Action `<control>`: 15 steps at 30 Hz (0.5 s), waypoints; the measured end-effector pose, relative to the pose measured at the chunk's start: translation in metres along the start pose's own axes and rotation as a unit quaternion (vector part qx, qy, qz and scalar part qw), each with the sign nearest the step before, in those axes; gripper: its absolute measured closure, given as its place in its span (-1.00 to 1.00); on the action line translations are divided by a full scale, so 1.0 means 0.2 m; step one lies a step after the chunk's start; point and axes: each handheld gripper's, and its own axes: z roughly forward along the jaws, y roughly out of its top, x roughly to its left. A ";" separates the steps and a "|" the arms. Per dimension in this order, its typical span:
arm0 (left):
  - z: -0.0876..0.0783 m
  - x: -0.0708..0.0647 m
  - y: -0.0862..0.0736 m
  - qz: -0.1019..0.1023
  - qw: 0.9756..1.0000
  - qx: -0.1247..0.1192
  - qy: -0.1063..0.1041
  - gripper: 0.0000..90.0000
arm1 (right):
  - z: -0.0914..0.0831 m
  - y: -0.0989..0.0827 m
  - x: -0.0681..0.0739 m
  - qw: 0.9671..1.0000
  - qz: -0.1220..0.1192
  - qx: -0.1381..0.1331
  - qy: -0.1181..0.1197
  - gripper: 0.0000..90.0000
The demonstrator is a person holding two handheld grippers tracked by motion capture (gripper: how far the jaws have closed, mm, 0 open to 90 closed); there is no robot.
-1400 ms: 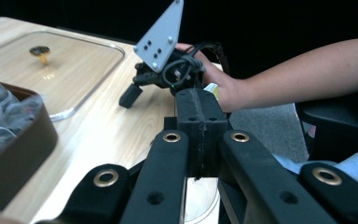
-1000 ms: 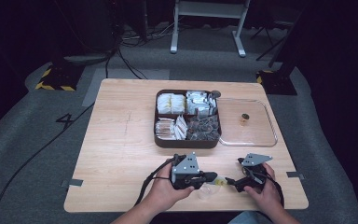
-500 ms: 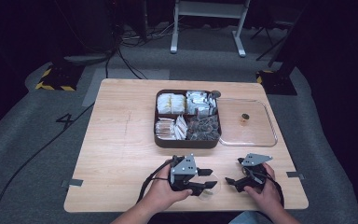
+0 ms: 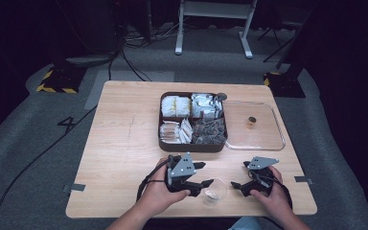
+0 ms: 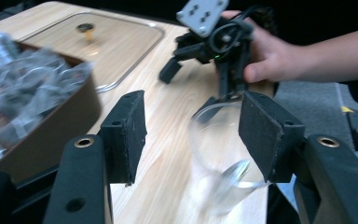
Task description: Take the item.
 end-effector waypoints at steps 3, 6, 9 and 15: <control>-0.05 0.03 -0.02 -0.005 0.999 0.012 0.029 -0.11 | 0.00 0.00 0.00 1.000 0.000 0.000 0.000 -0.99; -0.10 0.06 -0.04 -0.018 0.998 0.020 0.053 -0.14 | 0.00 0.00 0.00 1.000 0.000 0.000 -0.001 -0.99; -0.15 0.07 -0.08 -0.032 0.997 0.026 0.071 -0.16 | 0.00 0.00 0.00 1.000 0.001 0.000 -0.003 -0.99; -0.24 0.11 -0.14 -0.048 0.994 0.034 0.097 -0.18 | 0.00 0.00 0.00 1.000 0.005 0.000 -0.007 -1.00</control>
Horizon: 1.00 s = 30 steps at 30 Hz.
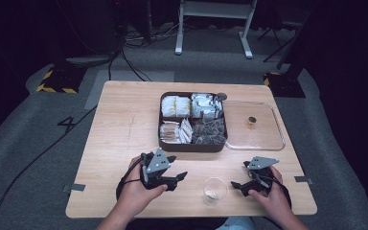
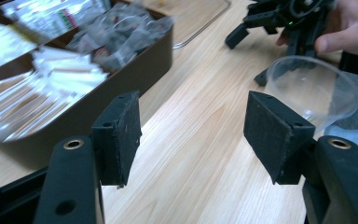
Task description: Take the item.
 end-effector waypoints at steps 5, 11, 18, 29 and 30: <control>-0.05 0.04 -0.06 -0.009 1.000 0.008 0.017 -0.21 | 0.00 0.00 0.00 1.000 0.002 0.000 -0.001 -1.00; -0.08 0.11 -0.14 -0.012 0.998 0.025 0.051 -0.23 | 0.00 0.00 0.00 1.000 0.002 0.000 -0.001 -1.00; -0.12 0.19 -0.24 -0.047 0.995 0.042 0.077 -0.27 | -0.01 -0.01 0.00 1.000 0.005 0.000 -0.004 -1.00; -0.16 0.28 -0.41 -0.085 0.989 0.076 0.095 -0.31 | -0.01 -0.01 0.01 1.000 0.006 0.000 -0.005 -1.00; -0.17 0.28 -0.42 -0.089 0.988 0.079 0.096 -0.31 | -0.01 -0.01 0.00 1.000 0.006 0.000 -0.005 -1.00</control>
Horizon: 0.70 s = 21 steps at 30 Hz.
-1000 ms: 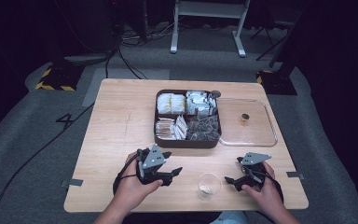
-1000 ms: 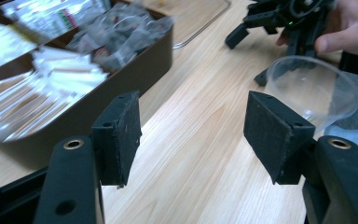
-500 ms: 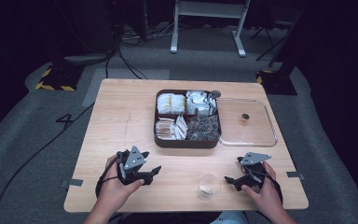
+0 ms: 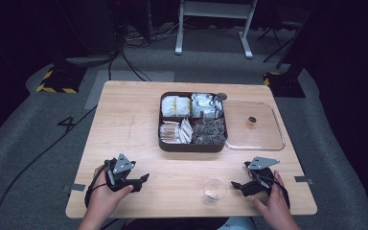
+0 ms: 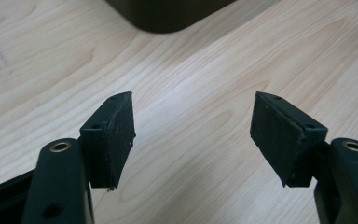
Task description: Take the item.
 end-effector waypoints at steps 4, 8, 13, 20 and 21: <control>0.01 0.04 -0.05 -0.004 1.000 0.020 0.009 -0.33 | 0.00 0.00 0.00 1.000 -0.001 0.000 0.001 -1.00; 0.03 0.06 -0.08 -0.006 0.999 0.043 0.012 -0.34 | 0.00 0.00 0.00 1.000 -0.001 0.000 0.001 -1.00; 0.06 0.06 -0.10 -0.008 0.998 0.069 0.014 -0.38 | 0.00 0.00 0.00 1.000 -0.001 0.000 0.001 -1.00; 0.09 0.07 -0.12 0.001 0.997 0.075 0.030 -0.53 | 0.00 0.00 0.00 1.000 -0.001 0.000 0.001 -1.00; 0.09 0.07 -0.12 -0.002 0.997 0.071 0.028 -0.58 | 0.00 0.00 0.00 1.000 -0.001 0.000 0.001 -1.00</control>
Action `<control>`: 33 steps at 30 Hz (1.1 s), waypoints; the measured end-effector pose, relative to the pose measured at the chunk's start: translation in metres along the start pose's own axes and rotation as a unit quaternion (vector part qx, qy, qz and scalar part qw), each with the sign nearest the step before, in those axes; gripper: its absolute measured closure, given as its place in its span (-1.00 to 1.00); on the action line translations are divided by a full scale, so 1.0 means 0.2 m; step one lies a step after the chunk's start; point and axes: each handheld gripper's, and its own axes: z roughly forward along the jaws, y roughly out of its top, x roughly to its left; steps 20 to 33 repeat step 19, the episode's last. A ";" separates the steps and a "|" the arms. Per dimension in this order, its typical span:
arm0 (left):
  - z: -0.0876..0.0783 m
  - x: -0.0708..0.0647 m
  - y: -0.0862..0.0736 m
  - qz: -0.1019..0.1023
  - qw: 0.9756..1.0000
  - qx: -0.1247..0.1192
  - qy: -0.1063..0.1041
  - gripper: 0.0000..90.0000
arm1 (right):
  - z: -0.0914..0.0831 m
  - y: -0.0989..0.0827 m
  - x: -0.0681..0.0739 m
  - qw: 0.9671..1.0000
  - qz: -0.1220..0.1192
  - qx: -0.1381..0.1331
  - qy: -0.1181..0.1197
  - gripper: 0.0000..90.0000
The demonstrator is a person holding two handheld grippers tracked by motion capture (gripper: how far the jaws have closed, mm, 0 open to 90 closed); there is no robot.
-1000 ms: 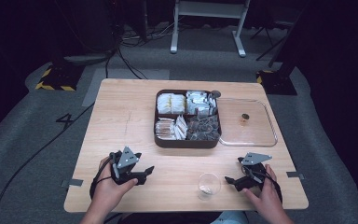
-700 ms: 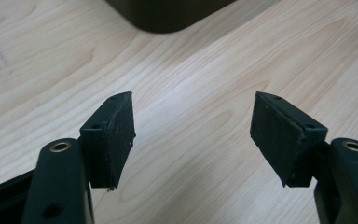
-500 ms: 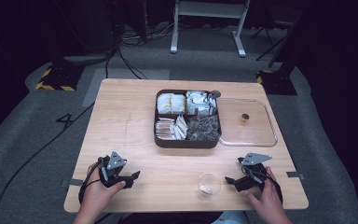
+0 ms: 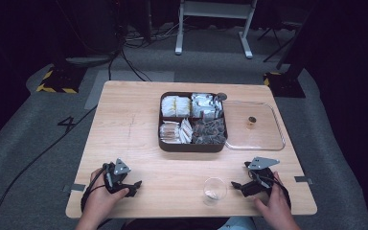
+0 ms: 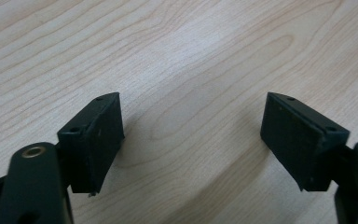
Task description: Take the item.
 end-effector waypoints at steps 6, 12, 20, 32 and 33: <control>0.03 0.01 -0.02 0.016 0.999 -0.039 -0.016 -0.71 | 0.00 0.00 0.00 1.000 0.000 0.000 0.000 -1.00; 0.03 0.01 -0.02 0.016 0.999 -0.037 -0.011 -0.72 | 0.00 0.00 0.00 1.000 0.000 0.000 0.000 -1.00; 0.03 0.00 -0.02 0.013 0.999 -0.037 -0.007 -0.72 | 0.00 0.00 0.00 1.000 0.000 0.000 0.000 -1.00; 0.03 0.00 -0.02 0.013 0.999 -0.037 -0.007 -0.72 | 0.00 0.00 0.00 1.000 0.000 0.000 0.000 -1.00; 0.03 0.00 -0.02 0.013 0.999 -0.037 -0.007 -0.72 | 0.00 0.00 0.00 1.000 0.000 0.000 0.000 -1.00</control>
